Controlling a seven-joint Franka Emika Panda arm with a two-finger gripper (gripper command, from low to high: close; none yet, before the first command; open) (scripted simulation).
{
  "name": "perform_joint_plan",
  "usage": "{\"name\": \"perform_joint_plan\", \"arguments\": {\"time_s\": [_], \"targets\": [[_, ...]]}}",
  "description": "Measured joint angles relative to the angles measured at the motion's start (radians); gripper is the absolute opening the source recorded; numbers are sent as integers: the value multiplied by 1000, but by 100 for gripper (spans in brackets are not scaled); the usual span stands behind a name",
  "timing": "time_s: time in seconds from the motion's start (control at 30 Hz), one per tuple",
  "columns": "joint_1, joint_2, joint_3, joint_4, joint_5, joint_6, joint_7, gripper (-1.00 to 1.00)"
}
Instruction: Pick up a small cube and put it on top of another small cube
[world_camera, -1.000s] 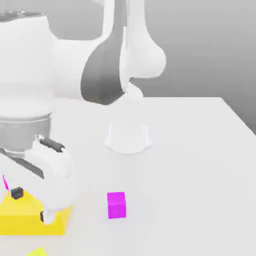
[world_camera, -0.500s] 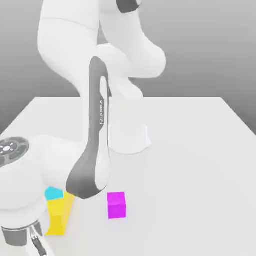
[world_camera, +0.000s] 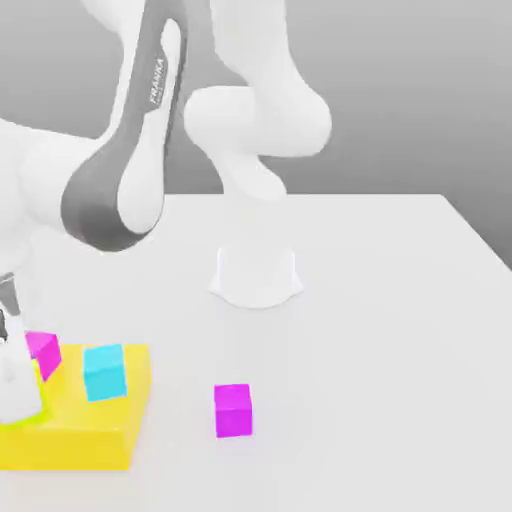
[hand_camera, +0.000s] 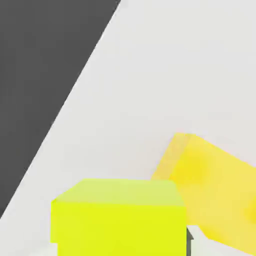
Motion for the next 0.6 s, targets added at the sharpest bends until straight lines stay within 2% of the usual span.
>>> {"name": "perform_joint_plan", "arguments": {"time_s": [0.17, 0.3, 0.33, 0.53, 0.6], "targets": [[-98, -186, -44, -129, -63, -52, 53, -100], [-101, -120, -53, -178, -36, 62, 35, -100], [-104, -88, -48, -186, -20, 100, 23, 100], [-98, -72, -49, -189, -13, 118, 18, 100], [-104, -107, -51, -183, -33, 78, 32, 100]]}}
